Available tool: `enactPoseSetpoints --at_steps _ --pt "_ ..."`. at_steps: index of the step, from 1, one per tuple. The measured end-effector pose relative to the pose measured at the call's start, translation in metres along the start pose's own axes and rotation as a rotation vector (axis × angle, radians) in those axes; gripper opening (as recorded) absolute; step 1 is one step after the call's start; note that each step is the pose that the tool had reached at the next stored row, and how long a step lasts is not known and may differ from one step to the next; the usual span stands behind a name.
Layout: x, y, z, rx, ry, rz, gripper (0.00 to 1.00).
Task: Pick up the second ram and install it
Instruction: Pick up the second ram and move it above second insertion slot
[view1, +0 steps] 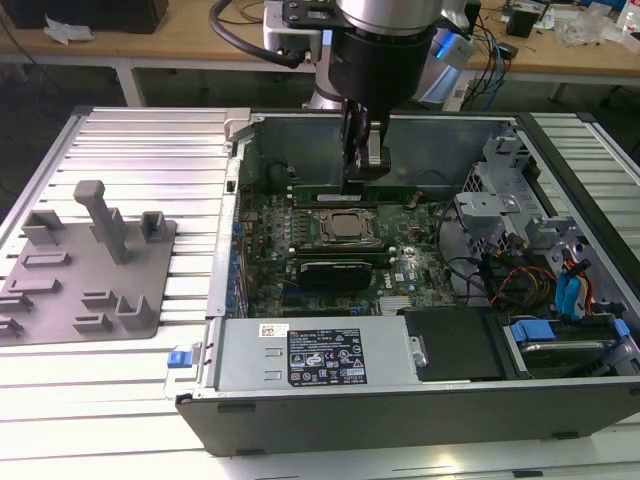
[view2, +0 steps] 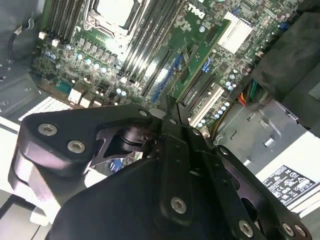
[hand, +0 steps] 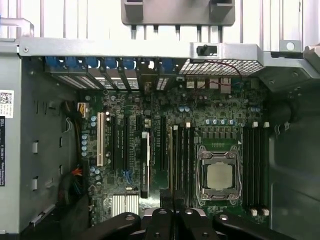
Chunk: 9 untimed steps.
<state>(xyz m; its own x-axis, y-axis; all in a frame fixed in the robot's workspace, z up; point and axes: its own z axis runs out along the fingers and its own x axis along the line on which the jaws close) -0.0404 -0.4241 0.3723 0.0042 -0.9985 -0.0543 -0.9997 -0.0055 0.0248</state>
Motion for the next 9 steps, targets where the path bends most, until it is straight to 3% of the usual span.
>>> enactPoseSetpoints --at_steps 6,9 --pt "-0.0050 -0.0025 0.0073 0.0000 0.0000 0.000 0.09" --pt "-0.0113 -0.0036 0.0128 0.0000 0.0001 0.000 0.09"
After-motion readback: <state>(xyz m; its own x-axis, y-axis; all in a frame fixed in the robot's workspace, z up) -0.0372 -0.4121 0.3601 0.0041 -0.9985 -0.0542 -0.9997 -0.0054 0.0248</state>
